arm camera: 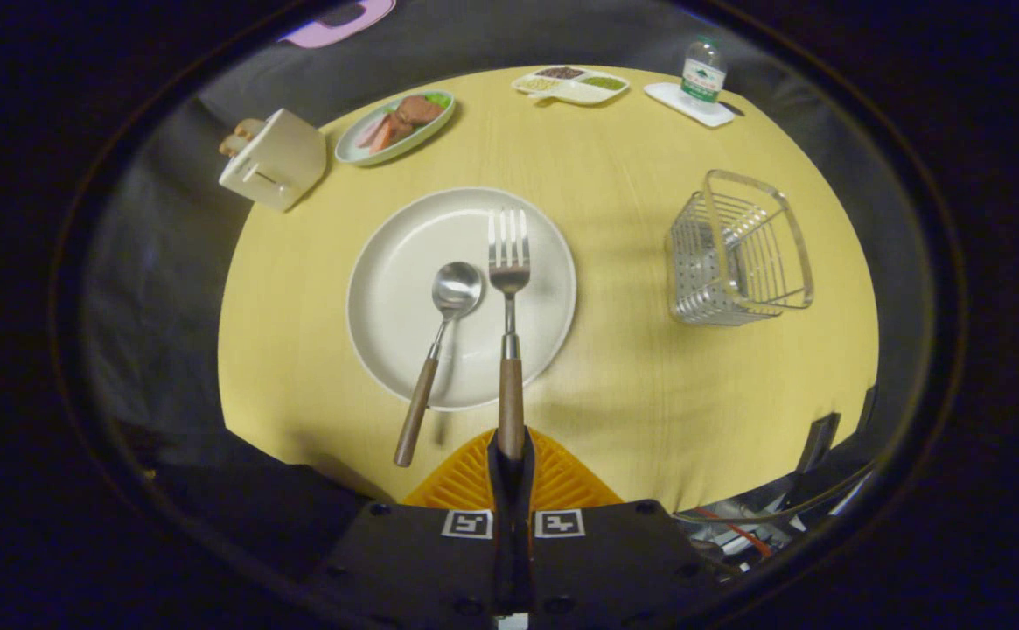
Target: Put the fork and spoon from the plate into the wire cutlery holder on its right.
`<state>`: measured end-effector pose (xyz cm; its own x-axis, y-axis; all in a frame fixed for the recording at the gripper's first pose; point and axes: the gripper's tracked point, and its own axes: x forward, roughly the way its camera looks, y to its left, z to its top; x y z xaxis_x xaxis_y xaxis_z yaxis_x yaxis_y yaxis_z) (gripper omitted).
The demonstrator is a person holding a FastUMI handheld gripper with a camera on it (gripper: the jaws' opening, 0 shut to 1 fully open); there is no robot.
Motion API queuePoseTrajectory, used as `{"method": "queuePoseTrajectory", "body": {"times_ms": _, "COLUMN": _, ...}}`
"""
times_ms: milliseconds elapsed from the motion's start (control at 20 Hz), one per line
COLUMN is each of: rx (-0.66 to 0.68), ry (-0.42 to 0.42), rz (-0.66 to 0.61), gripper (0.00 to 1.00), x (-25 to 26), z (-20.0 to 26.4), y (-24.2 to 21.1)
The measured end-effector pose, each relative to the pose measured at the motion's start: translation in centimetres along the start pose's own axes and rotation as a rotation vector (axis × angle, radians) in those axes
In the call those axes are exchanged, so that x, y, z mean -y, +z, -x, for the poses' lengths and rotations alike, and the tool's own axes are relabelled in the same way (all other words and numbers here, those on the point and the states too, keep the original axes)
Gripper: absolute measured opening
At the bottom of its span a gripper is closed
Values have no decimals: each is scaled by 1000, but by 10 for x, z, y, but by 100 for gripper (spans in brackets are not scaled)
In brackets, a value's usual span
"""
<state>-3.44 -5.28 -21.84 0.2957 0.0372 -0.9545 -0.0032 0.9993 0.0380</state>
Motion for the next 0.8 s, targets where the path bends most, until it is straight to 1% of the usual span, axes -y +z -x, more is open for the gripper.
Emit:
{"method": "queuePoseTrajectory", "body": {"times_ms": 200, "rx": 52, "ry": -69, "rz": -29, "gripper": 4, "x": 45, "z": 41, "y": 19}}
{"method": "queuePoseTrajectory", "body": {"times_ms": 350, "rx": 55, "ry": -132, "rz": -60, "gripper": 4, "x": 83, "z": 58, "y": 26}}
{"method": "queuePoseTrajectory", "body": {"times_ms": 500, "rx": 4, "ry": -208, "rz": -55, "gripper": 4, "x": 122, "z": 57, "y": 22}}
{"method": "queuePoseTrajectory", "body": {"times_ms": 700, "rx": -73, "ry": -232, "rz": -18, "gripper": 4, "x": 138, "z": 42, "y": 14}}
{"method": "queuePoseTrajectory", "body": {"times_ms": 800, "rx": -104, "ry": -228, "rz": 2, "gripper": 4, "x": 139, "z": 37, "y": 14}}
